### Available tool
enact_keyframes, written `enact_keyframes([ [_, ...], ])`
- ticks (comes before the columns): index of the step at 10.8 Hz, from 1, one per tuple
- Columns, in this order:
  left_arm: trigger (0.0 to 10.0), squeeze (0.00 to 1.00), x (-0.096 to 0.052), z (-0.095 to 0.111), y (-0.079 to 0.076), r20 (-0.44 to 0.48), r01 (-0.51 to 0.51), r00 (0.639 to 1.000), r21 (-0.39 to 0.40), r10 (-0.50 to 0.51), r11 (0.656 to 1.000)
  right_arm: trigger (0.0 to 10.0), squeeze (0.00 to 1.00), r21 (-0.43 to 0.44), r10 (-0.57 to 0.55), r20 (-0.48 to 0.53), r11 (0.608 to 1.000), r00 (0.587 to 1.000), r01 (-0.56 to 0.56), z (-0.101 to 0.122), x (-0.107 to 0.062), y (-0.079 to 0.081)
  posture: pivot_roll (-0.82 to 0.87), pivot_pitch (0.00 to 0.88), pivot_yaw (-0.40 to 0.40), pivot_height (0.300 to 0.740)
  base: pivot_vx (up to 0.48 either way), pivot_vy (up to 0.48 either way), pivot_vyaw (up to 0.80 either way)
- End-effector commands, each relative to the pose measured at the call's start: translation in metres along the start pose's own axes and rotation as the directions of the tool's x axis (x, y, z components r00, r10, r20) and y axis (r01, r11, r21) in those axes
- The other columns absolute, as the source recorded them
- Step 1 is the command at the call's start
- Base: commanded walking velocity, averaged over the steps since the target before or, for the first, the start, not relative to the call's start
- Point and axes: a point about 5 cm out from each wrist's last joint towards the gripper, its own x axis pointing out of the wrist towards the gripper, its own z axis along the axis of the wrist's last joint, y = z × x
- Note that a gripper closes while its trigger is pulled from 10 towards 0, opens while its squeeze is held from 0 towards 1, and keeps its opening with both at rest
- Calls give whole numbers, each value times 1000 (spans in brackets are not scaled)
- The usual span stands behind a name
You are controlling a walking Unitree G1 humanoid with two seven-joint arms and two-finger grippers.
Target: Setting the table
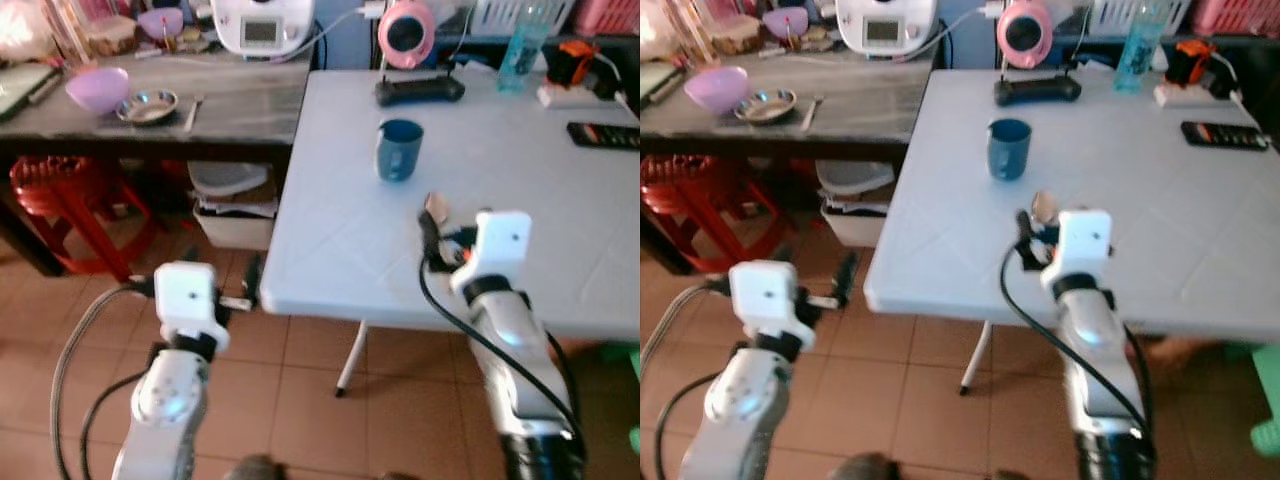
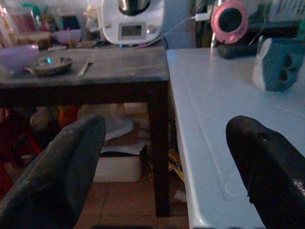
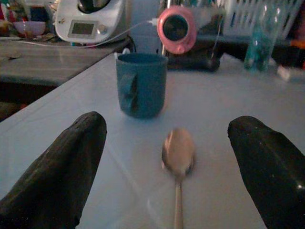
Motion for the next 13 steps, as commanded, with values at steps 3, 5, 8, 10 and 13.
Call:
enact_keyframes([
  [3, 10000, 0, -3, -2, 5, -24, -17, 1000, -10, 17, 1000, 10000, 0, 52, 56, -49, 997, 997, -53, -4, 2, 10, 95, 111, 43, 740, 160, 0, 0],
  [5, 10000, 0, -6, -1, 7, -28, -12, 1000, -6, 12, 1000, 10000, 0, 13, 6, -118, 1000, 993, -4, -15, 3, 5, 106, 125, 41, 740, 0, 0, 0],
  [8, 10000, 0, -11, -1, 12, -40, -20, 999, 10, 21, 1000, 10000, 0, -6, 16, -175, 1000, 984, -17, -25, 5, 1, 113, 145, 47, 740, 0, 0, 0],
  [10, 10000, 0, -14, 0, 10, -44, -19, 999, 11, 19, 1000, 10000, 0, -16, 35, -163, 999, 986, -39, -20, 10, 4, 118, 166, 46, 740, 0, 0, 0],
  [13, 10000, 0, -20, -1, 8, -66, -6, 998, 3, 6, 1000, 10000, 0, -25, 72, -165, 997, 984, -77, -16, 20, 8, 126, 203, 50, 740, 0, 0, 0],
])
